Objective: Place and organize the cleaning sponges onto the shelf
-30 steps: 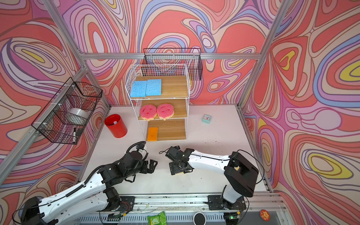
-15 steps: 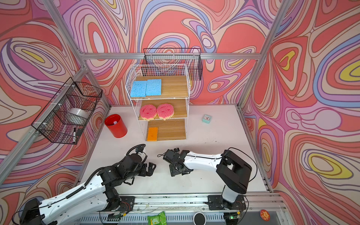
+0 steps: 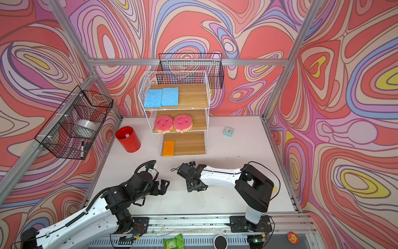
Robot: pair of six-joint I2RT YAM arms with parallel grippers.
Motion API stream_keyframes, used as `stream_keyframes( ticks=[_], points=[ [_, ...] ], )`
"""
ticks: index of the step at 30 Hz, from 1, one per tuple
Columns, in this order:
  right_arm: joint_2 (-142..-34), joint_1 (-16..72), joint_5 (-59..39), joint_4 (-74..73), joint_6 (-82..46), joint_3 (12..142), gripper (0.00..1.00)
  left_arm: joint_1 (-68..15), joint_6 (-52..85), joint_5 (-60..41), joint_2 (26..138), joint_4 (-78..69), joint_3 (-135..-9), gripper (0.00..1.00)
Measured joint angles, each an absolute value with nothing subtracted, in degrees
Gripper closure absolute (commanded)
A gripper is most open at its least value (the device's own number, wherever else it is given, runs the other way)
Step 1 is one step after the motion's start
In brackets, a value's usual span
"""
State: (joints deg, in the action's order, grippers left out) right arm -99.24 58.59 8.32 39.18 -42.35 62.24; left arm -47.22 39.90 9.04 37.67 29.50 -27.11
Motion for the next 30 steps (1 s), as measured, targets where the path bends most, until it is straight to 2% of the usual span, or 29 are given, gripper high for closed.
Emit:
stream_keyframes(
  ticks=[5, 13, 20, 30],
  points=[
    [-103.7, 58.15, 10.37, 35.59, -39.33, 69.71, 0.31, -47.18, 41.78, 12.29, 31.14, 31.99, -26.44, 0.01],
    [-109.3, 52.14, 10.59, 25.41, -37.56, 72.69, 0.31, -47.13, 44.86, 15.22, 23.49, 36.25, -22.79, 0.04],
    [-115.96, 49.36, 9.56, 20.45, -34.89, 78.89, 0.31, -47.13, 45.58, 15.49, 23.22, 36.73, -22.39, 0.04],
    [-118.91, 47.77, 8.67, 18.26, -33.45, 82.83, 0.3, -47.13, 45.63, 15.49, 23.35, 36.64, -21.96, 0.03]
  ],
)
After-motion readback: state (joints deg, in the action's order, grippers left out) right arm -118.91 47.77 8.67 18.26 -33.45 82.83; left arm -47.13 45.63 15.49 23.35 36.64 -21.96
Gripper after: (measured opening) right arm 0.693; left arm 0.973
